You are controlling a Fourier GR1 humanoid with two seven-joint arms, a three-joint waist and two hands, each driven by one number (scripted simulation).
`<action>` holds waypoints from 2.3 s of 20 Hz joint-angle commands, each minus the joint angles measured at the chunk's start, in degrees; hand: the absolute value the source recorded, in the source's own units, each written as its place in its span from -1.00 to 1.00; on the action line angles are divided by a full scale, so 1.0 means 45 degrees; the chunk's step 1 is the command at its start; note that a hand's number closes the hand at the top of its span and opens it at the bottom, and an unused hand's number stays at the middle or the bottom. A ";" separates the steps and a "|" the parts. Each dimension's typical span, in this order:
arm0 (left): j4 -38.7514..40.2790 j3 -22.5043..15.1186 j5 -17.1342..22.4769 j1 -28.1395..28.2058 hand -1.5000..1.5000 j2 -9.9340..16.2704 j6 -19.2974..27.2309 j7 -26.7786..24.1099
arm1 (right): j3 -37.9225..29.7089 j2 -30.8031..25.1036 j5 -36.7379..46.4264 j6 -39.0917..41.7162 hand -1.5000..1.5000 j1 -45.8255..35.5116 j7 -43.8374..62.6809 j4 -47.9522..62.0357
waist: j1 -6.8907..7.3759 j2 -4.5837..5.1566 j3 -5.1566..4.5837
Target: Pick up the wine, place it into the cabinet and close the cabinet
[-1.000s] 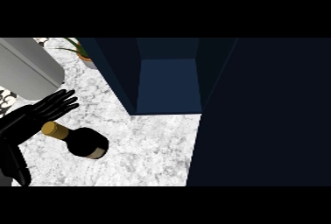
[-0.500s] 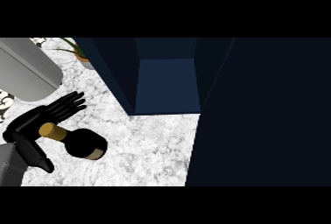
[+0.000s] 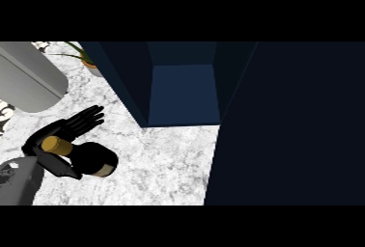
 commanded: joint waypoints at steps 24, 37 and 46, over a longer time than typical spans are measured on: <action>0.3536 -0.2584 -0.0491 -0.0204 1.00 -0.0104 -0.0504 -0.4542 | 0.0324 -0.1686 0.0395 -0.0524 -1.00 0.0924 -0.0205 -0.2035 | -0.0097 -0.0012 -0.0009; 0.2704 -0.3288 -0.0271 0.0233 1.00 -0.0039 0.1530 -0.6659 | 0.0306 -0.2104 0.0262 -0.0997 -1.00 0.0832 -0.0200 -0.2137 | 0.0121 -0.0058 0.0004; 0.0306 -0.1871 0.1225 0.3141 1.00 -0.3474 0.8174 -0.6190 | -0.0318 -0.2544 -0.0175 -0.1354 -1.00 0.1329 -0.0608 -0.2222 | 0.0410 -0.0139 0.0062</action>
